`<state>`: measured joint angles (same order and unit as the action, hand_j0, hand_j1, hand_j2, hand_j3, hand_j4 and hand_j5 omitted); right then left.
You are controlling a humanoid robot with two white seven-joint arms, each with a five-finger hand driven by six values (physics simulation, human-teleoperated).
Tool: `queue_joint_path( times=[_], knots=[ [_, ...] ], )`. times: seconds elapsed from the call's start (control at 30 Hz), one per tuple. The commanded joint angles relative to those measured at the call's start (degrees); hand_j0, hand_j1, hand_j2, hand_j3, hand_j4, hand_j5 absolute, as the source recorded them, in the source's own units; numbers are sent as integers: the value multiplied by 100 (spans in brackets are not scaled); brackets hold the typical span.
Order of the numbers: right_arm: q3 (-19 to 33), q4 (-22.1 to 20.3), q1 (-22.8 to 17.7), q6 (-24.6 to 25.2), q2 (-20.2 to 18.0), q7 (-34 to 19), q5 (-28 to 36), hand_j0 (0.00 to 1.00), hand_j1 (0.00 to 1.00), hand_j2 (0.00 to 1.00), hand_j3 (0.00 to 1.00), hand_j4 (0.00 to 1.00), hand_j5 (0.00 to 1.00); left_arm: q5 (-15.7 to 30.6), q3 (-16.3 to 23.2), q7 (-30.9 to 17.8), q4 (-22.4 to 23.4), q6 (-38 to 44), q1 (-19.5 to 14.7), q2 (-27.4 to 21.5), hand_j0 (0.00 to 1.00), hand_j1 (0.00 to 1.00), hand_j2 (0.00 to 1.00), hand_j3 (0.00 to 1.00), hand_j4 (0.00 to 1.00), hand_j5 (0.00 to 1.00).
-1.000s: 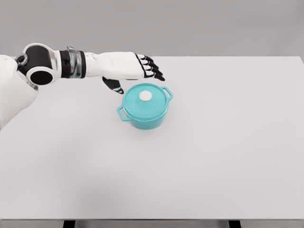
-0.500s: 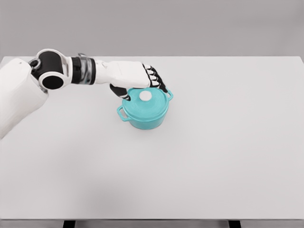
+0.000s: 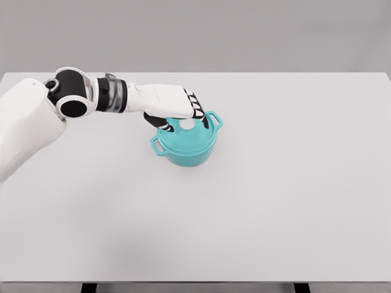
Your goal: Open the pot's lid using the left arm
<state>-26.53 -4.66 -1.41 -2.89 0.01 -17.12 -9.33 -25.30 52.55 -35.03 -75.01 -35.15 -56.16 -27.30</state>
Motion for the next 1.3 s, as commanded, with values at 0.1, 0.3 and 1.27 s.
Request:
queue_joint_path(
  times=[0.1, 0.3, 1.27],
  knots=[
    [-1, 0, 0, -1, -1, -2, 2, 100, 100, 100, 100, 100, 100, 8, 18, 3, 215, 15, -9, 76, 76, 76, 76, 76, 76, 76],
    [-1, 0, 0, -1, -1, -2, 2, 100, 100, 100, 100, 100, 100, -18, 27, 3, 302, 15, -35, 155, 76, 76, 76, 76, 76, 76],
    [-1, 0, 0, -1, -1, -2, 2, 100, 100, 100, 100, 100, 100, -141, 88, 3, 496, 15, -281, -29, 41, 41, 41, 41, 41, 41]
  ],
)
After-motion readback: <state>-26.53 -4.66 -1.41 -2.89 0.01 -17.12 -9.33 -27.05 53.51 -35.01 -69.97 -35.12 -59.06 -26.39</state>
